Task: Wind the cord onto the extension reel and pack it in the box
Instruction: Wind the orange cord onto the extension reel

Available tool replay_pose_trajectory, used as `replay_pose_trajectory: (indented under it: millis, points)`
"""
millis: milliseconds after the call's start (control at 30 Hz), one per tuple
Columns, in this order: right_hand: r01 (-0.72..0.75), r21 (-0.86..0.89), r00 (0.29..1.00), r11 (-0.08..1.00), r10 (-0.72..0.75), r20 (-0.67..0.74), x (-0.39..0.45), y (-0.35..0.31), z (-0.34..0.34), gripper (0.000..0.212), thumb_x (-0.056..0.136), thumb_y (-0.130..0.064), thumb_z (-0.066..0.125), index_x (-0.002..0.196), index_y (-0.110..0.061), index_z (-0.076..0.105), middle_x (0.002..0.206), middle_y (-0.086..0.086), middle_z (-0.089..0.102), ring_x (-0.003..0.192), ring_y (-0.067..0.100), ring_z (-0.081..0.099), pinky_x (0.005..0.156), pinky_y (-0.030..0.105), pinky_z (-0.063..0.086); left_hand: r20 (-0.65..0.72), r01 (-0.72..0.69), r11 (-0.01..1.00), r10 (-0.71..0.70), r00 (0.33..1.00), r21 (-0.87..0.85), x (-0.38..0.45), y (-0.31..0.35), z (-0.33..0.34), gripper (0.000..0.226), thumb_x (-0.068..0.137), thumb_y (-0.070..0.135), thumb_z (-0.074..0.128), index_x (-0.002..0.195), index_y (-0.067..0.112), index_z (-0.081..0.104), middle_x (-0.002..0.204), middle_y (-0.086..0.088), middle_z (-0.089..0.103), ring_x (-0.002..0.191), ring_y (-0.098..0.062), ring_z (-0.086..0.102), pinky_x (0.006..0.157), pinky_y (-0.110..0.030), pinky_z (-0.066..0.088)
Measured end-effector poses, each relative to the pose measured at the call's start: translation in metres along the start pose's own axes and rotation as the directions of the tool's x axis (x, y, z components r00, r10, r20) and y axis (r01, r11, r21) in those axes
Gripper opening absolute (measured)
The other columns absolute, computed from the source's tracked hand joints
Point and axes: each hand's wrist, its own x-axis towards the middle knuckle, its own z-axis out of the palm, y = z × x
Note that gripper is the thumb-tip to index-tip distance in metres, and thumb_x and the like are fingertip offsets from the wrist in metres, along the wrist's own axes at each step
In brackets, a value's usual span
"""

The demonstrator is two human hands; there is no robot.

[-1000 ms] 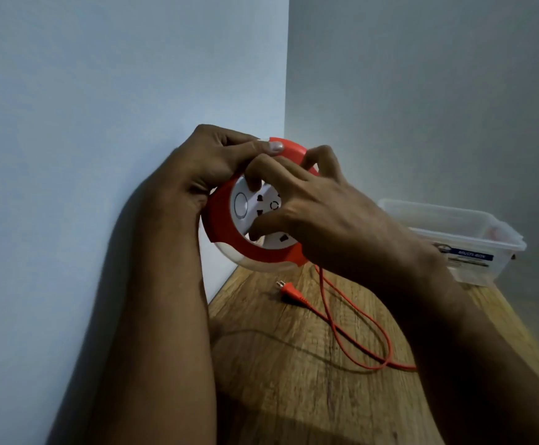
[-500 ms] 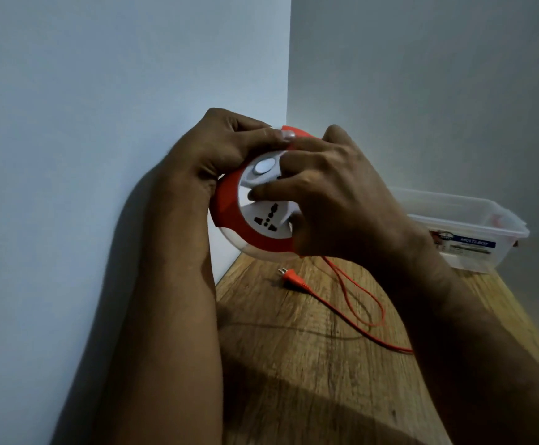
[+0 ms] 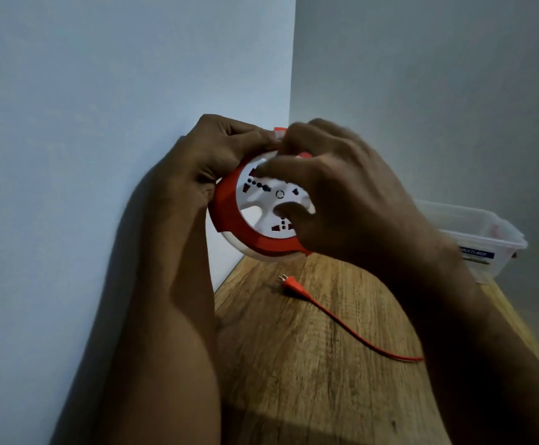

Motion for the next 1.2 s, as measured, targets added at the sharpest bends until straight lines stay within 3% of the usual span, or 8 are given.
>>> replay_pose_trajectory:
  millis: [133, 333, 533, 733, 900, 1000, 1100, 1200]
  points:
    - [0.159, -0.102, 0.954, 0.982, -0.127, 0.270, -0.002, 0.002, 0.000, 0.059, 0.069, -0.028, 0.084, 0.122, -0.035, 0.061, 0.135, 0.002, 0.048, 0.131, 0.025, 0.040, 0.099, 0.047, 0.033, 0.014, 0.014, 0.999, -0.014, 1.000, 0.037, -0.002, 0.003, 0.003, 0.026, 0.085, 0.058, 0.069, 0.088, 0.034, 0.078, 0.084, 0.012, 0.079, 0.079, -0.012, 0.075, 0.068, -0.026, 0.054]
    - [0.166, -0.170, 0.956, 0.971, -0.116, 0.270, -0.003, 0.000, 0.018, 0.066, 0.066, -0.036, 0.085, 0.125, -0.041, 0.059, 0.138, 0.007, 0.041, 0.132, 0.030, 0.033, 0.099, 0.051, 0.030, 0.040, 0.015, 0.999, -0.016, 0.999, 0.042, 0.000, 0.003, 0.002, 0.030, 0.082, 0.056, 0.075, 0.091, 0.028, 0.082, 0.083, 0.008, 0.080, 0.084, -0.016, 0.076, 0.079, -0.034, 0.057]
    - [0.134, -0.163, 0.989, 0.978, -0.122, 0.084, -0.004, 0.008, 0.020, 0.057, 0.064, -0.044, 0.080, 0.118, -0.035, 0.066, 0.114, 0.008, 0.057, 0.111, 0.031, 0.053, 0.086, 0.047, 0.036, 0.073, -0.005, 1.000, 0.003, 0.997, 0.024, -0.001, 0.010, 0.006, 0.020, 0.085, 0.048, 0.076, 0.088, 0.029, 0.081, 0.078, 0.010, 0.080, 0.068, -0.008, 0.076, 0.060, -0.020, 0.056]
    - [-0.116, -0.042, 0.989, 0.992, 0.112, -0.097, -0.007, -0.010, 0.029, 0.052, 0.066, -0.045, 0.076, 0.110, -0.016, 0.073, 0.089, 0.009, 0.075, 0.072, 0.028, 0.071, 0.074, 0.039, 0.056, 0.074, -0.008, 1.000, 0.009, 0.997, -0.009, -0.003, 0.011, 0.006, 0.014, 0.083, 0.047, 0.076, 0.077, 0.034, 0.075, 0.062, 0.022, 0.073, 0.053, 0.005, 0.068, 0.041, -0.007, 0.045]
    - [-0.288, -0.036, 0.957, 0.957, 0.286, -0.042, -0.002, -0.020, 0.023, 0.048, 0.072, -0.055, 0.072, 0.109, -0.025, 0.071, 0.090, -0.002, 0.074, 0.073, 0.016, 0.066, 0.072, 0.026, 0.049, 0.035, 0.032, 0.999, -0.032, 0.999, -0.016, 0.000, 0.009, 0.014, 0.021, 0.080, 0.051, 0.079, 0.082, 0.030, 0.080, 0.070, 0.015, 0.077, 0.060, -0.002, 0.072, 0.054, -0.015, 0.056]
    - [-0.241, -0.026, 0.968, 0.970, 0.242, 0.073, -0.002, -0.013, 0.002, 0.052, 0.080, -0.049, 0.069, 0.128, -0.031, 0.060, 0.110, -0.004, 0.070, 0.091, 0.018, 0.066, 0.075, 0.028, 0.048, -0.005, 0.044, 0.998, -0.044, 0.999, -0.037, 0.001, 0.008, 0.014, 0.025, 0.080, 0.050, 0.079, 0.089, 0.026, 0.082, 0.080, 0.006, 0.080, 0.072, -0.016, 0.075, 0.069, -0.028, 0.059]
    - [-0.097, -0.081, 0.993, 0.992, 0.102, 0.058, -0.002, -0.004, -0.016, 0.044, 0.077, -0.032, 0.075, 0.120, -0.030, 0.065, 0.106, -0.002, 0.066, 0.090, 0.021, 0.062, 0.066, 0.027, 0.038, -0.005, 0.029, 0.999, -0.030, 1.000, -0.038, 0.001, 0.005, 0.009, 0.025, 0.084, 0.047, 0.076, 0.092, 0.024, 0.081, 0.081, 0.003, 0.080, 0.072, -0.020, 0.076, 0.069, -0.032, 0.061]
    - [0.061, -0.023, 0.975, 0.998, -0.054, 0.213, -0.003, 0.004, -0.016, 0.049, 0.074, -0.018, 0.078, 0.120, -0.030, 0.066, 0.123, 0.002, 0.057, 0.115, 0.024, 0.052, 0.083, 0.036, 0.039, -0.024, 0.024, 1.000, -0.024, 0.999, 0.014, -0.001, 0.003, 0.004, 0.027, 0.086, 0.053, 0.071, 0.096, 0.029, 0.079, 0.091, 0.005, 0.078, 0.081, -0.022, 0.074, 0.069, -0.031, 0.057]
